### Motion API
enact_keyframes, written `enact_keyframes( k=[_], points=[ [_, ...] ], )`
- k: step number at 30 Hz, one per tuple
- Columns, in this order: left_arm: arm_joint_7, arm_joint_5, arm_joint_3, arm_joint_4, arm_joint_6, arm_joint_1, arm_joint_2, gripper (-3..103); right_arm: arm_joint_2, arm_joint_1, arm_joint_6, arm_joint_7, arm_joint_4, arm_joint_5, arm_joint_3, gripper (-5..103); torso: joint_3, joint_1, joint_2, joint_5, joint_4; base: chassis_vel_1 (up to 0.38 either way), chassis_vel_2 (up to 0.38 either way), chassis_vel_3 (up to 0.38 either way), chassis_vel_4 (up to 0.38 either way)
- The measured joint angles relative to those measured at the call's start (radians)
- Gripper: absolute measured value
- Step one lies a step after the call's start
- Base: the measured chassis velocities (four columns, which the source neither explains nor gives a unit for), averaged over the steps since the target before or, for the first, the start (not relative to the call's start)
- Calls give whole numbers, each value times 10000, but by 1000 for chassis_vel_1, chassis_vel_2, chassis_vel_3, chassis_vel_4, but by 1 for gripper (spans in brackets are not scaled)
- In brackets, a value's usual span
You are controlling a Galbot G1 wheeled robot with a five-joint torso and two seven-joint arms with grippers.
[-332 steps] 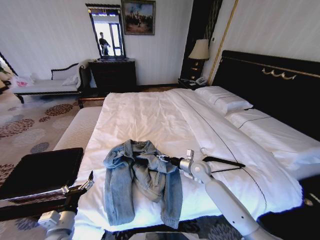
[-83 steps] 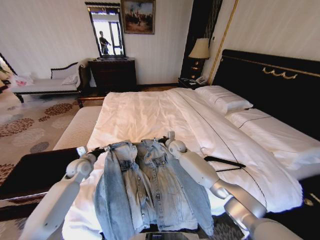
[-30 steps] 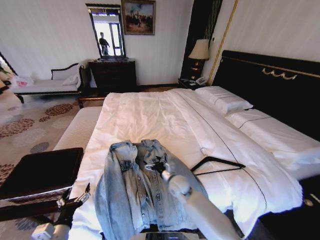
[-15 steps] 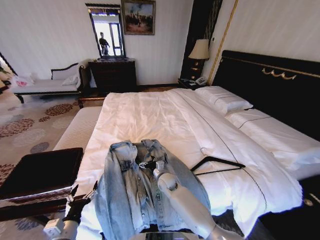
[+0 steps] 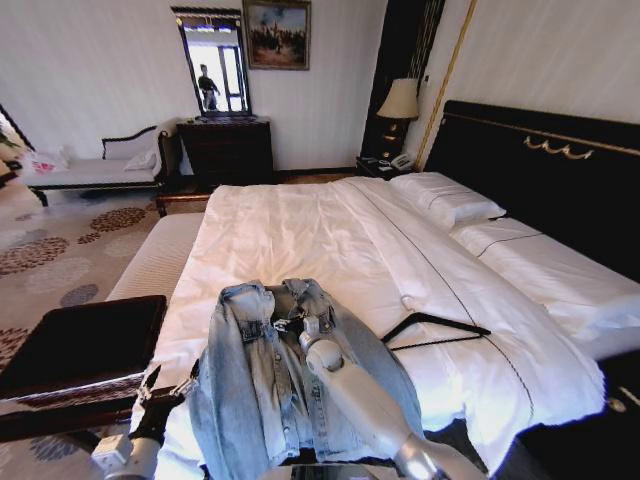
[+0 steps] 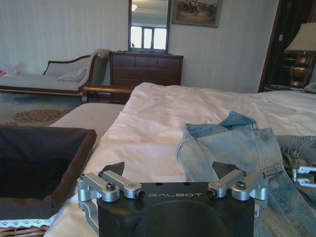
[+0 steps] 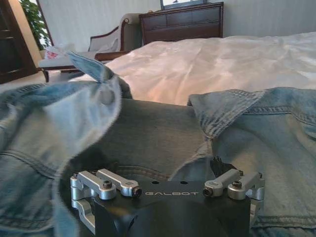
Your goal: Pick up the clothes from the bed and hang them on the clothes hanger.
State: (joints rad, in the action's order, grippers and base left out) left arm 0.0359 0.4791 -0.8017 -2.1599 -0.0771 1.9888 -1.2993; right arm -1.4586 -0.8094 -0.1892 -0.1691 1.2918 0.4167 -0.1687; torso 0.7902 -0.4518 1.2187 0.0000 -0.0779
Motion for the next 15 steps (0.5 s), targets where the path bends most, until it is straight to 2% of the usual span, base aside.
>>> enact_keyframes(
  k=[1, 3, 4, 5, 7, 10, 13, 14, 15],
  points=[
    [0, 10, -15, -10, 0, 3, 0, 100, -33, 38, 19, -23, -112, 2, 29, 99, 0, 0, 0, -1, 0, 0, 0, 0, 0],
    [1, 27, -32, -22, 0, 7, -2, 100, -50, 54, 26, -50, -176, 34, 71, 99, 0, 0, 0, 0, 0, 0, 0, 0, 0],
    [1, 43, -49, -29, 0, 18, -10, 100, -59, 60, 31, -68, -235, 45, 112, 94, 0, 0, 0, 0, -1, 0, 0, 0, 0],
    [1, 50, -57, -30, 0, 26, -17, 100, -60, 59, 43, -71, -273, 31, 137, 94, 0, 0, 0, 0, -1, 0, 0, 0, 0],
    [2, 63, -62, -32, -1, 45, -39, 100, -75, 59, 67, -93, -374, -25, 208, 84, -1, 0, 0, 0, -1, 0, 0, 0, 0],
    [3, 68, -59, -38, -3, 55, -59, 100, -112, 59, 91, -114, -462, -69, 286, 79, 0, 0, 0, 0, -1, 0, 0, 0, 0],
    [4, 70, -57, -47, -3, 55, -67, 100, -122, 59, 99, -121, -480, -71, 306, 79, 0, 0, 0, 0, -1, 0, 0, 0, 0],
    [5, 77, -54, -90, -4, 60, -90, 100, -127, 78, 112, -132, -489, -65, 316, 68, 0, 0, 1, 0, -2, 0, 0, 0, 0],
    [7, 84, -53, -100, -3, 63, -99, 100, -127, 98, 113, -134, -488, -59, 314, 62, 0, 0, 0, 0, -1, 0, 0, 0, 0]
  ],
)
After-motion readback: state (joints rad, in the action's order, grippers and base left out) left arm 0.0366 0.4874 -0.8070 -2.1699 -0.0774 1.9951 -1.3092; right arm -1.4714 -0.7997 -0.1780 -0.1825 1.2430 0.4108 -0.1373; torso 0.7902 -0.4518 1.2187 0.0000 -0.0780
